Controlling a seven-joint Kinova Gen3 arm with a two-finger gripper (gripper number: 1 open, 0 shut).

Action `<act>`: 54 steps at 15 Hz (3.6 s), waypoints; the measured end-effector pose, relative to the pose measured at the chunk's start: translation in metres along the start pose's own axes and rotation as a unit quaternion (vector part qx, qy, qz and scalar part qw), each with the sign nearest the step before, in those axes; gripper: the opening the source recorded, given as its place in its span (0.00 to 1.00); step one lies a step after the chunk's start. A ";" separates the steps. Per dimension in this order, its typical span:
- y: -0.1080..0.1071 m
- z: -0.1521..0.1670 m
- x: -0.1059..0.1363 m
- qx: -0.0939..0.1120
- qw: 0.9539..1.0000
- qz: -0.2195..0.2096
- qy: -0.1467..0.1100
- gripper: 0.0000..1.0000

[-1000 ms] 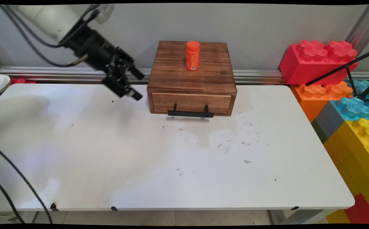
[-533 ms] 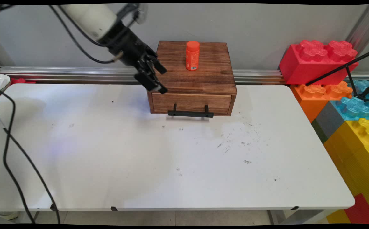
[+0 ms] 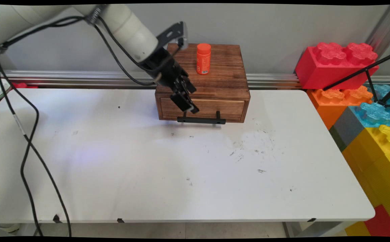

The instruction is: Open the drawer

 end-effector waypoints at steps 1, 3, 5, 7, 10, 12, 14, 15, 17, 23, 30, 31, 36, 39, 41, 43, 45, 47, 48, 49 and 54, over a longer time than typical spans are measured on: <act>0.001 0.009 0.002 0.000 1.000 0.000 -0.003 1.00; 0.001 0.025 0.005 0.002 1.000 0.001 -0.009 1.00; 0.001 0.040 0.009 0.004 1.000 0.000 -0.018 1.00; 0.001 0.050 0.010 0.005 1.000 0.000 -0.025 1.00; 0.000 0.066 0.013 0.007 0.999 0.002 -0.038 1.00; -0.001 0.076 0.013 0.009 0.999 0.004 -0.048 1.00; -0.002 0.084 0.013 0.011 0.998 0.008 -0.057 1.00; -0.003 0.088 0.012 0.013 0.998 0.012 -0.062 1.00; -0.004 0.095 0.011 0.016 0.997 0.019 -0.070 1.00; -0.007 0.107 0.009 0.021 0.995 0.038 -0.086 1.00; -0.012 0.121 0.007 0.022 0.993 0.059 -0.104 1.00; -0.012 0.123 0.006 0.022 0.992 0.061 -0.107 1.00; -0.014 0.130 0.003 0.020 0.991 0.067 -0.115 1.00; -0.016 0.135 0.002 0.018 0.990 0.068 -0.118 1.00; -0.016 0.138 0.001 0.017 0.990 0.068 -0.120 1.00; -0.017 0.140 0.000 0.015 0.990 0.068 -0.122 1.00; -0.017 0.142 -0.001 0.014 0.990 0.068 -0.124 1.00; -0.018 0.144 -0.002 0.013 0.990 0.067 -0.125 1.00; -0.018 0.145 -0.002 0.013 0.990 0.067 -0.125 1.00; -0.019 0.146 -0.003 0.012 0.990 0.066 -0.126 1.00; -0.019 0.150 -0.004 0.009 0.990 0.063 -0.125 1.00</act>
